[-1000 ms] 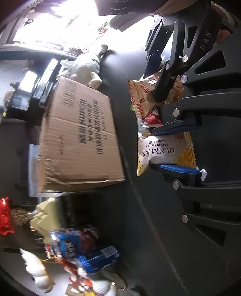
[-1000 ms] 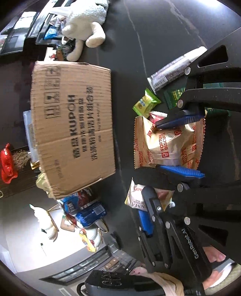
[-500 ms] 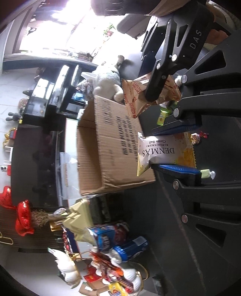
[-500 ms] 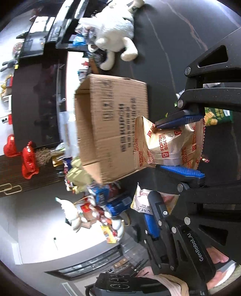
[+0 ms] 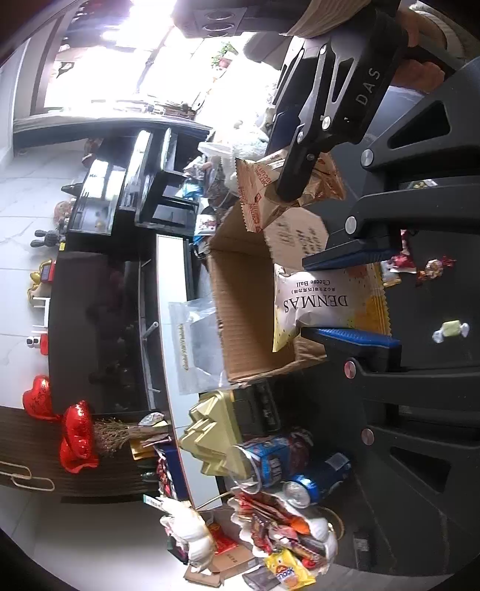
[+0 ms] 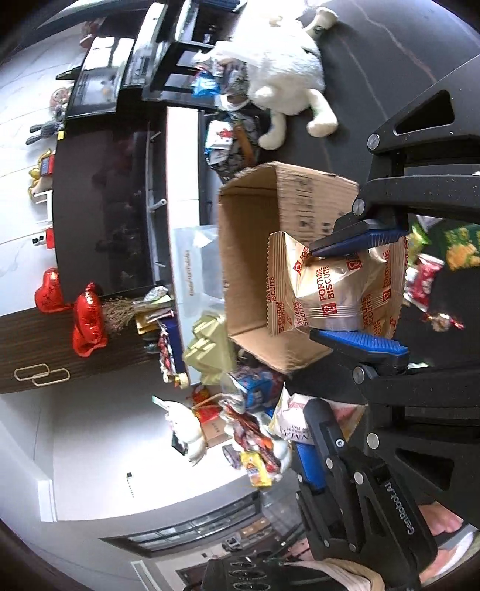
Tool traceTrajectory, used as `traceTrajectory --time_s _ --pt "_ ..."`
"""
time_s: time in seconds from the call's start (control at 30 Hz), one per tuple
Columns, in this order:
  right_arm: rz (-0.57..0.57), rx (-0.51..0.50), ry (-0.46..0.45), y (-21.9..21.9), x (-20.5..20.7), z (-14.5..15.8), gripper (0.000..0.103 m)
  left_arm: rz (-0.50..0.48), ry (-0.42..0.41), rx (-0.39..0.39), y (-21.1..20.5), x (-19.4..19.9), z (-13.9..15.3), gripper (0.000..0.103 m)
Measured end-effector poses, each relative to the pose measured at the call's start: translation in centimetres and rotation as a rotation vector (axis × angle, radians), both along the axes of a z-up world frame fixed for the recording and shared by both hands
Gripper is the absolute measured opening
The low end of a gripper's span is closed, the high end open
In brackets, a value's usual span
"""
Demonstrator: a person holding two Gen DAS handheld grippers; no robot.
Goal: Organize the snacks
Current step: 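Lift both held packets and carry them over the cardboard box, then open both grippers to drop the packets into the box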
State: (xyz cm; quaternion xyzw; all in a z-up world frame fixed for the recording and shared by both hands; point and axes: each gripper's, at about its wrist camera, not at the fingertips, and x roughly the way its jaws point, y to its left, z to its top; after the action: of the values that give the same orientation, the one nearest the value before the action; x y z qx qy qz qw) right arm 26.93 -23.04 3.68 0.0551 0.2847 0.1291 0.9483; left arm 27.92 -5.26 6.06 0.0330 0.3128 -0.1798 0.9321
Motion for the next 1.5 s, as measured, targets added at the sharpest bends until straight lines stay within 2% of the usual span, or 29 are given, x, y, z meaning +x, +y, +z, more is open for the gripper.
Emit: traceTrajectory --time_s 0.3,0.7,0.77,0.83,0.87,0.9,0.97,1.03,1.3,1.5 --pt "-0.012 -0.036 -0.036 -0.2 3.4 1.9 0.040 0.001 -0.022 0.027 -0.4 3.4 1.6 0.030" --pt "-0.020 -0.034 -0.039 -1.2 8.2 2.3 0.041 0.020 0.034 -0.024 -1.4 9.2 1.3 0.031" --pt "-0.030 -0.038 -0.035 -1.4 9.1 2.0 0.041 0.049 0.024 0.000 -1.7 10.2 1.3 0.035" --pt "-0.061 -0.054 -0.027 -1.7 10.0 1.8 0.051 0.085 0.004 0.018 -1.7 10.7 1.4 0.050" --pt "-0.075 -0.060 -0.020 -1.8 10.2 1.8 0.066 0.093 0.000 0.021 -1.6 10.7 1.5 0.051" --pt "-0.094 -0.069 -0.020 -1.9 10.2 1.8 0.070 0.101 -0.001 0.023 -1.5 10.6 1.5 0.052" --pt "-0.120 -0.099 -0.034 -1.9 9.7 1.8 0.070 0.116 -0.009 0.041 -1.3 10.1 1.4 0.053" --pt "-0.120 -0.103 -0.048 -1.8 9.0 1.9 0.070 0.127 -0.022 0.055 -1.1 9.4 1.4 0.058" --pt "-0.094 -0.083 -0.062 -0.7 5.6 1.9 0.070 0.136 -0.045 0.043 0.5 5.4 2.1 0.061" --pt "-0.057 -0.060 -0.061 0.5 2.6 1.4 0.070 0.147 -0.064 0.068 1.8 1.8 2.1 0.061"
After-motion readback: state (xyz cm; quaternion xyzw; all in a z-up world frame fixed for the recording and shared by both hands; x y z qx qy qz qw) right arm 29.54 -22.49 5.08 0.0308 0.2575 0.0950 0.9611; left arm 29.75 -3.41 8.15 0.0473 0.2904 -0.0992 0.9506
